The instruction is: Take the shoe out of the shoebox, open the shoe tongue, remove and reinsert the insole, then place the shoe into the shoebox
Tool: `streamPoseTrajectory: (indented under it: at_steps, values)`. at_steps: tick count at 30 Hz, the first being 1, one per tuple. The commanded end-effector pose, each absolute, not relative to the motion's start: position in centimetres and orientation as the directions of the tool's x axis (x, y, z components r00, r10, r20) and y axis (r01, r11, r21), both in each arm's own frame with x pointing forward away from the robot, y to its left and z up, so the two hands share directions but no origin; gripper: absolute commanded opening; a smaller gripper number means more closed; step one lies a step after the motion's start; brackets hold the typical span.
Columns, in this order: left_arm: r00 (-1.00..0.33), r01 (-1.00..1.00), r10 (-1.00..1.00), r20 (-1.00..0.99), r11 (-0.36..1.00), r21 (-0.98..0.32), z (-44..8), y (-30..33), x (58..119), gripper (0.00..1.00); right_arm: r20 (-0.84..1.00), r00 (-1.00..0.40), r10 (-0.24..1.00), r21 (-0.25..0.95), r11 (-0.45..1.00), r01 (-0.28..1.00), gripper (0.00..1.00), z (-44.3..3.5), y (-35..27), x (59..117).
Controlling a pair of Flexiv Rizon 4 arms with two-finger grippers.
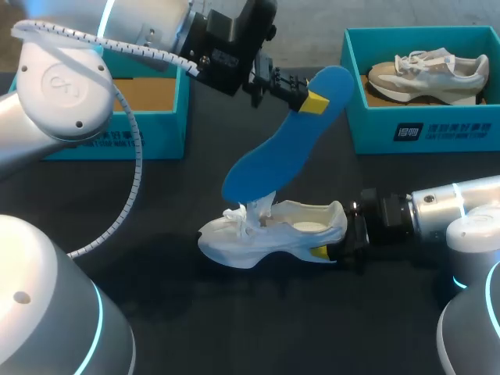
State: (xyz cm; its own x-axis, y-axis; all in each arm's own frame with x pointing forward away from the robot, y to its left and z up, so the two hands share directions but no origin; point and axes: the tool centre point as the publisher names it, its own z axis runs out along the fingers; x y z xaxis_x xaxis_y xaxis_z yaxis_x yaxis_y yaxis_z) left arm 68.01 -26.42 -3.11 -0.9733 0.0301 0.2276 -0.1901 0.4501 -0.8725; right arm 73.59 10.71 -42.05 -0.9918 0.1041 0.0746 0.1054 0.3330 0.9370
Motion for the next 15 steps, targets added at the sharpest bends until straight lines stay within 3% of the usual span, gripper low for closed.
streamPoseTrajectory:
  at_steps: [1,15]
  values:
    - [-0.975,-0.187,0.032,0.221,0.42,-0.888,-2.9,-25.4,66.9,0.0,0.074,-0.992,0.106,0.936,0.335,0.106,0.0,-42.0,10.8,73.5]
    - [-0.956,-0.241,0.106,0.275,0.258,-0.936,1.1,-24.3,64.1,0.0,0.074,-0.992,0.106,0.936,0.335,0.106,0.0,-42.0,10.8,73.5]
